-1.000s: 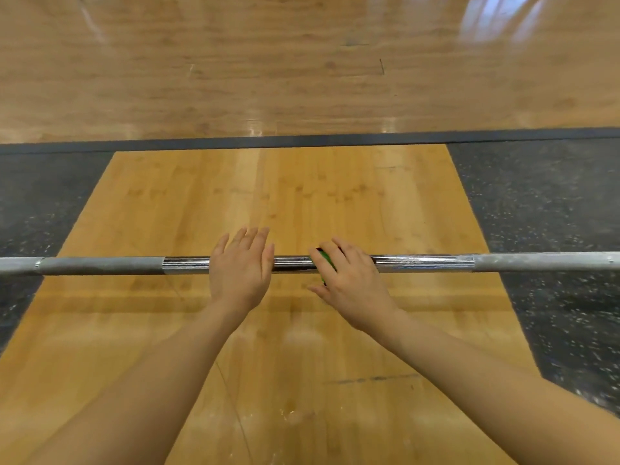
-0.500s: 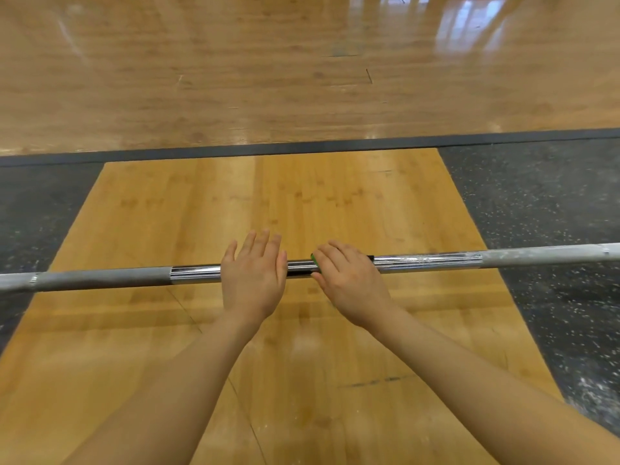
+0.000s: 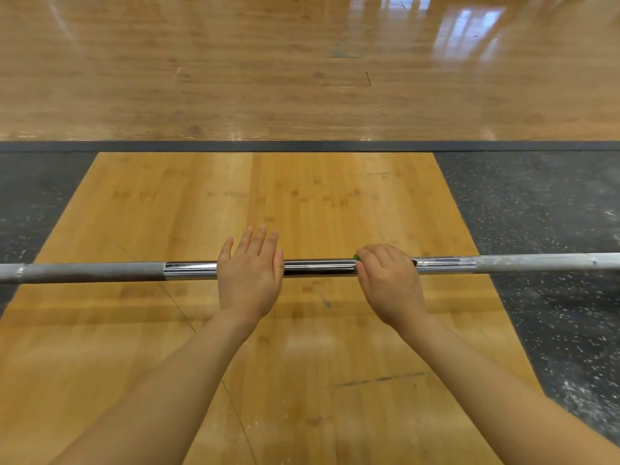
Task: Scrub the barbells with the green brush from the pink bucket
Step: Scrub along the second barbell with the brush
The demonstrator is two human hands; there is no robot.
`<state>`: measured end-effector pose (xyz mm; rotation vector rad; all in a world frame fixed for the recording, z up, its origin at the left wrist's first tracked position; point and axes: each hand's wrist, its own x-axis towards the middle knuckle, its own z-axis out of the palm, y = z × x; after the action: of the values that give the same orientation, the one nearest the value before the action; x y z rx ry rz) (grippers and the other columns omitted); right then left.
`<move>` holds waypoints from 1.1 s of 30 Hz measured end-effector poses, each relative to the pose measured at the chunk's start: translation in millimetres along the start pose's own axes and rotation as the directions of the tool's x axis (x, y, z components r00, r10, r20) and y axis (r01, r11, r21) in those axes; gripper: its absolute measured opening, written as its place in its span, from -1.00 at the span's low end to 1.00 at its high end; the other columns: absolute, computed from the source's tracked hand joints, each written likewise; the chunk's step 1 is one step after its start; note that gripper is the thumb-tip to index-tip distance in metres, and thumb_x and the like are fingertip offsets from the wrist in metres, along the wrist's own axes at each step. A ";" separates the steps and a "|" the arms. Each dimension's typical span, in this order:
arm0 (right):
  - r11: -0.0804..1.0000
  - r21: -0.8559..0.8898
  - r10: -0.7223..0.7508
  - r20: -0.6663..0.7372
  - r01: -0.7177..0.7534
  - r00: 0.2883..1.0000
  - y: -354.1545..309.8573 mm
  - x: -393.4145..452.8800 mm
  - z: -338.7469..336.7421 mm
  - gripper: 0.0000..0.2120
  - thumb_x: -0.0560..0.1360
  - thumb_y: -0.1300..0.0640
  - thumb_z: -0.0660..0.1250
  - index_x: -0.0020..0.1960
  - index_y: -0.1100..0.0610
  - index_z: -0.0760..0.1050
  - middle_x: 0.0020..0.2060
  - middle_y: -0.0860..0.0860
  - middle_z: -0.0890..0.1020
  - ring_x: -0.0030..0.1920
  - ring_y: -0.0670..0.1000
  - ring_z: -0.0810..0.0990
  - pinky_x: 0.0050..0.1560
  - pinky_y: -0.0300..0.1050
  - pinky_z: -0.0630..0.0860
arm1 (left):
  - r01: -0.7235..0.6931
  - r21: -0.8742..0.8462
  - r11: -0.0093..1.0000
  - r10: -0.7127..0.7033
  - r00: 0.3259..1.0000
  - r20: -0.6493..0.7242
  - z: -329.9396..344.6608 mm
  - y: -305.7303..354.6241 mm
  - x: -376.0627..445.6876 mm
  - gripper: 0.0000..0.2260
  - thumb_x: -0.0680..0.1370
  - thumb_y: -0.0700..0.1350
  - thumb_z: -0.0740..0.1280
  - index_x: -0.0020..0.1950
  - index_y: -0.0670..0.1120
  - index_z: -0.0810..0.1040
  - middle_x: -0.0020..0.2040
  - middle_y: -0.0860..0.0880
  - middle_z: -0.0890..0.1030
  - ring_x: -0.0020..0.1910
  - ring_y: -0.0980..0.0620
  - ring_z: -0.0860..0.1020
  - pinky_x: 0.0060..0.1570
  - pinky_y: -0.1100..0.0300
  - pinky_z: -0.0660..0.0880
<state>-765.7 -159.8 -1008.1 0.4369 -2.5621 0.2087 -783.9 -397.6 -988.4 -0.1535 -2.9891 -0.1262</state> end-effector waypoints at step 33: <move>0.985 0.173 0.001 0.007 -0.002 1.000 -18.1 -28.4 -49.1 -0.58 0.65 0.03 0.06 0.12 0.31 0.57 0.00 0.15 0.64 -0.01 0.17 0.61 -0.01 0.03 0.57 | -0.045 0.022 0.999 0.041 0.987 0.158 -16.1 -1.1 -39.6 -0.37 0.59 0.18 -0.33 0.54 0.02 0.19 0.52 0.03 0.25 0.54 0.00 0.08 0.47 0.03 -0.02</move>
<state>-713.2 -157.9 -980.3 0.5011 -2.5609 0.4336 -742.8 -403.9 -978.6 -0.2362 -3.1408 -0.0749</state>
